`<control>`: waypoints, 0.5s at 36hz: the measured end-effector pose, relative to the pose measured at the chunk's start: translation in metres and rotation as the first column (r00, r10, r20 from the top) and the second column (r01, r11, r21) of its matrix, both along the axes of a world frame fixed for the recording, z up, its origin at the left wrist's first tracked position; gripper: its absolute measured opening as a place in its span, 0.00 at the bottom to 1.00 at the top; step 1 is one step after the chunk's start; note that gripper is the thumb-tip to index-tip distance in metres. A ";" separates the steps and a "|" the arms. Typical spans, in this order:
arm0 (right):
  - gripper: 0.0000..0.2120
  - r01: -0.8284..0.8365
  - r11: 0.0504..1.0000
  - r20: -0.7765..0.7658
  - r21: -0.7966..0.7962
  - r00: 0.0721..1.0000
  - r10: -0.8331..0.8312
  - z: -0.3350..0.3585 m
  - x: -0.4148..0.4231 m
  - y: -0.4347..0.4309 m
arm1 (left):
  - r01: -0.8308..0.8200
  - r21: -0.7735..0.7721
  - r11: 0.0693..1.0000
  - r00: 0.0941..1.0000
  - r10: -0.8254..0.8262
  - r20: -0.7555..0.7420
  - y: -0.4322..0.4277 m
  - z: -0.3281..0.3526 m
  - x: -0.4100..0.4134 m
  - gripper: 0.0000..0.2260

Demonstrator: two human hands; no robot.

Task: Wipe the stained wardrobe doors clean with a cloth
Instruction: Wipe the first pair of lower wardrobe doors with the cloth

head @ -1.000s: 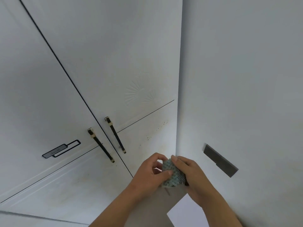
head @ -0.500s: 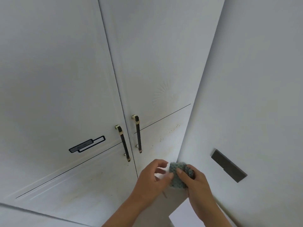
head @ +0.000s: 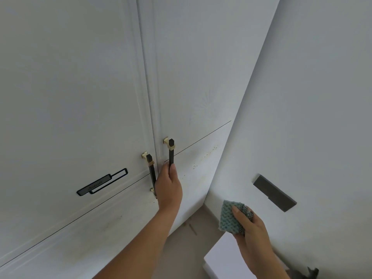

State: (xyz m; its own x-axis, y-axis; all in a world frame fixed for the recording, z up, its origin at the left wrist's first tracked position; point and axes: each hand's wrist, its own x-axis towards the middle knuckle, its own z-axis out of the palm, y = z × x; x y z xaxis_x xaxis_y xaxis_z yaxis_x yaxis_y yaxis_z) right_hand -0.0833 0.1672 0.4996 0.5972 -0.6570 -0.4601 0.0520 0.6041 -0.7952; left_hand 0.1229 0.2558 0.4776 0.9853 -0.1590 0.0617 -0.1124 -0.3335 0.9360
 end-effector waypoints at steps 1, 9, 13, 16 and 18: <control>0.19 0.002 1.000 0.013 0.002 1.000 -0.002 -0.002 0.003 -0.004 | -0.019 0.003 1.000 1.000 0.018 0.019 -0.001 -0.001 0.002 0.12; 0.19 -0.109 0.994 0.037 0.023 0.993 0.108 -0.047 0.056 -0.052 | -0.113 0.014 0.994 0.979 0.109 0.175 -0.004 -0.011 0.002 0.12; 0.19 -0.127 0.992 0.096 -0.011 0.987 0.128 -0.087 0.087 -0.083 | -0.143 0.090 0.986 0.914 0.096 0.394 -0.006 -0.037 0.005 0.11; 0.13 -0.077 0.997 0.196 -0.002 0.978 0.076 -0.112 0.104 -0.102 | -0.155 0.140 0.978 0.867 0.067 0.494 -0.009 -0.048 0.007 0.07; 0.12 -0.076 0.996 0.257 -0.042 0.963 0.085 -0.129 0.116 -0.110 | -0.177 0.149 0.973 0.850 0.075 0.521 -0.010 -0.057 0.009 0.13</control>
State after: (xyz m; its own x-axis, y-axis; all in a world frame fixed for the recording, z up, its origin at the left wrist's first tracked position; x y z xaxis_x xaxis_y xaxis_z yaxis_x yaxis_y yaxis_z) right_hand 0.0324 0.0570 0.3709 0.7447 -0.6136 -0.2626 0.2106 0.5894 -0.7799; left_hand 0.1322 0.2460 0.4202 0.8352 -0.0945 0.5417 -0.5007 -0.5379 0.6782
